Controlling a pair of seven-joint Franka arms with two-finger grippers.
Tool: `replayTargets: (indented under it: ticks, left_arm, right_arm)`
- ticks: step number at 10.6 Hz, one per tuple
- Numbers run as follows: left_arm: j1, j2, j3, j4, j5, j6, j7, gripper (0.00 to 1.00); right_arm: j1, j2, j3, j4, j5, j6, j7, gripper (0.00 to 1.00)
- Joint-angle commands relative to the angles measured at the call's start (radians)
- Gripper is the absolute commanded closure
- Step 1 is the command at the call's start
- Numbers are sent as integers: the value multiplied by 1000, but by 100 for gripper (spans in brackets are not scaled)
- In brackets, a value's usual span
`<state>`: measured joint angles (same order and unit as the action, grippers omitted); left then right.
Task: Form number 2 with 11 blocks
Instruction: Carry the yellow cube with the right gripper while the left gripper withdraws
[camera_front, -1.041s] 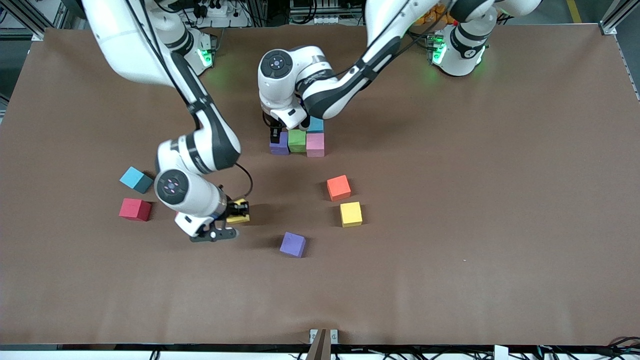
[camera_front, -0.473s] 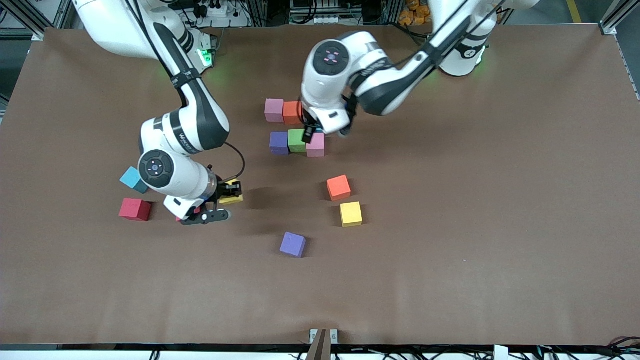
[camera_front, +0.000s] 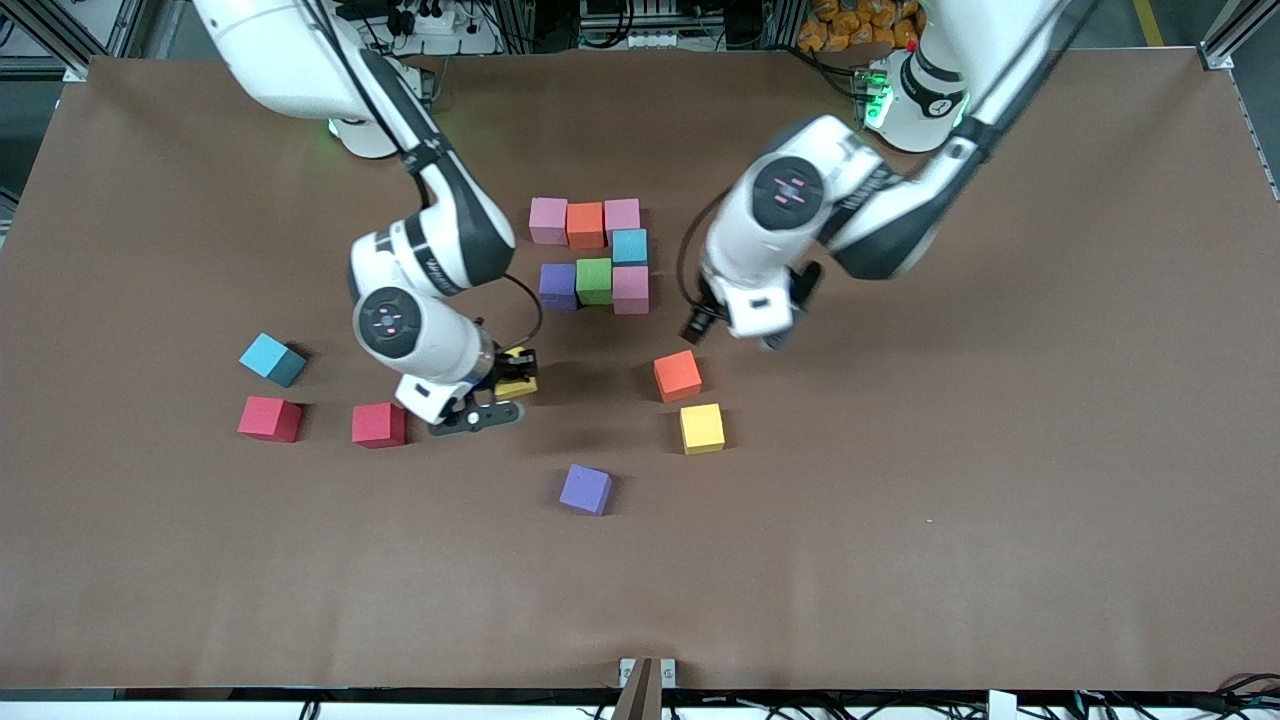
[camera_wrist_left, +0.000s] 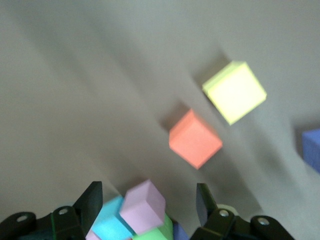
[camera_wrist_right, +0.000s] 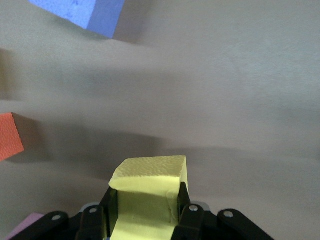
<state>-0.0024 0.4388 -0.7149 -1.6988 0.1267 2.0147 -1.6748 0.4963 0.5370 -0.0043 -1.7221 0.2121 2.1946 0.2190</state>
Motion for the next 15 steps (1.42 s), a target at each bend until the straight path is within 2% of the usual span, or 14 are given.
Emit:
replayTargets:
  ticks: [1,2,3,5,7,9,15]
  left_arm:
    - [122,-60,-27,-24,16,-50,277,12]
    - [168,-54,-27,2,11,-50,400,2]
    - [191,-60,-27,26,10,-57,453,0]
    - [188,-58,-29,30,28,-65,466,0]
    - [203,-69,-20,37,45,-65,590,0]
    - [209,-72,-24,83,114,-65,674,0]
    - [213,-72,-20,126,159,-123,681,0]
  right_arm:
    - [10,-5,32,-75,7,100,40,100]
    - [5,-15,58,-129,7,167,52,100]
    - [4,-26,73,-161,4,195,97,100]
    - [7,-54,76,-206,4,195,134,100]
    - [11,-86,92,-269,4,218,169,100]
    - [11,-115,112,-342,4,283,177,100]
    - [38,-123,122,-370,4,307,230,100]
